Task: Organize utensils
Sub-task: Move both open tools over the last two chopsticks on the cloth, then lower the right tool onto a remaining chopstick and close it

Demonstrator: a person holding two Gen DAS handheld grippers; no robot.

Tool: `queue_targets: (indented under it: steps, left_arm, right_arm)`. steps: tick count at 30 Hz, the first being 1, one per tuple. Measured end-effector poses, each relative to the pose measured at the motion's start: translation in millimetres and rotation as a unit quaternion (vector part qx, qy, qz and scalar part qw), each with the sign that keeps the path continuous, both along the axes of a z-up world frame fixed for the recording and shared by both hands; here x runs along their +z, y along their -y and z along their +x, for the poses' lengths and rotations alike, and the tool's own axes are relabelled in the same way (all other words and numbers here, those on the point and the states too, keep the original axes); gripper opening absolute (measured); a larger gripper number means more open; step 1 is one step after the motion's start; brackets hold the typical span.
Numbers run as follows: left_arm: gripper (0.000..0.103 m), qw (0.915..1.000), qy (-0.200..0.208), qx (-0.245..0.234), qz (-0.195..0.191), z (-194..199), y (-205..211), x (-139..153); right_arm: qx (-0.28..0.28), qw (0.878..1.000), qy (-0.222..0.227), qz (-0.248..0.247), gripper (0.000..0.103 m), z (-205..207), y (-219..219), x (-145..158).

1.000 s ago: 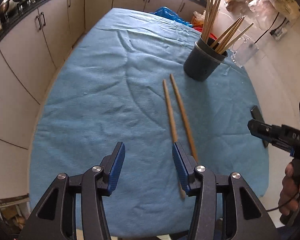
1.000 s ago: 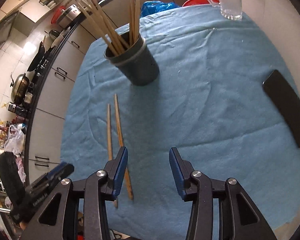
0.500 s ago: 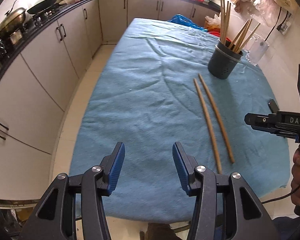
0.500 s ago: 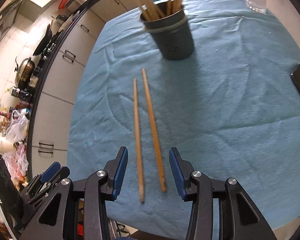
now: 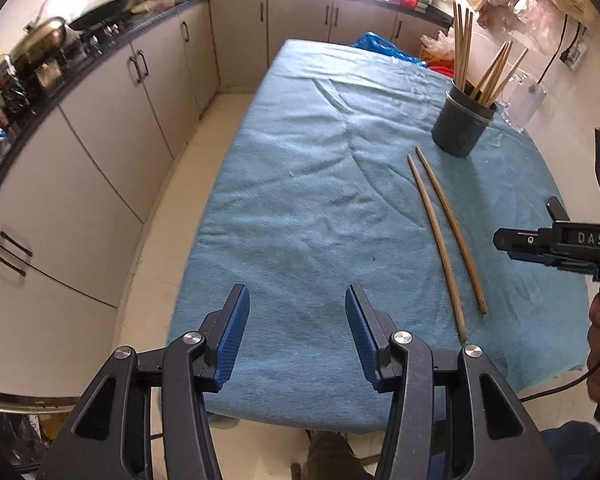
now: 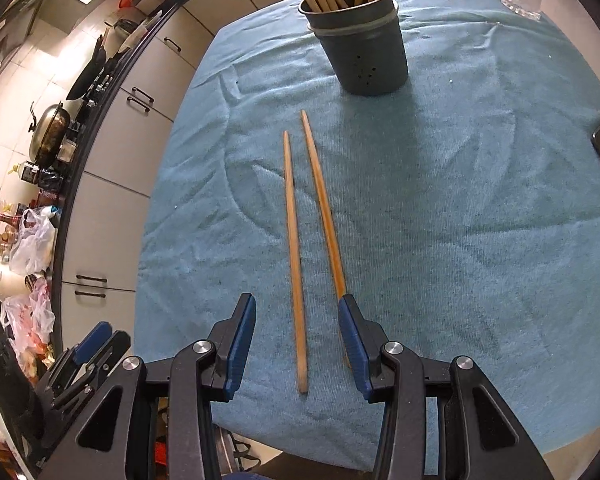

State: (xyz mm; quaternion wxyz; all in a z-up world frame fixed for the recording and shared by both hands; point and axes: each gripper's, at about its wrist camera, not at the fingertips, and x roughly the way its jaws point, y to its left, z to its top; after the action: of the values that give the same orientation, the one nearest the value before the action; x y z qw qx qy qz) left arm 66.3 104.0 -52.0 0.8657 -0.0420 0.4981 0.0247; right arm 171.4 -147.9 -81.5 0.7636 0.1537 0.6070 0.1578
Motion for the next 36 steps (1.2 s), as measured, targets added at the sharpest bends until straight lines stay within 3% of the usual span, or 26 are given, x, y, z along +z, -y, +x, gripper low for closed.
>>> queue_targets:
  steps: [6, 19, 31, 36]
  left_arm:
    - [0.052, 0.9984, 0.011, 0.046, 0.032, -13.4, -4.6, 10.2]
    - [0.052, 0.9904, -0.015, 0.113, 0.079, -54.3, 1.9, 7.7]
    - [0.052, 0.9818, -0.031, 0.175, 0.068, -89.0, -12.2, 5.6]
    - [0.052, 0.9817, -0.033, 0.183, 0.041, -87.6, -21.0, 5.1]
  right_arm:
    - [0.027, 0.999, 0.02, -0.032, 0.046, 19.1, -5.6, 0.0]
    - [0.07, 0.994, 0.039, -0.074, 0.046, 66.8, -9.0, -26.0]
    - [0.101, 0.99, 0.034, -0.092, 0.027, 113.9, -33.4, -49.2]
    - [0.111, 0.987, 0.041, -0.104, 0.016, 121.8, -45.5, -54.0]
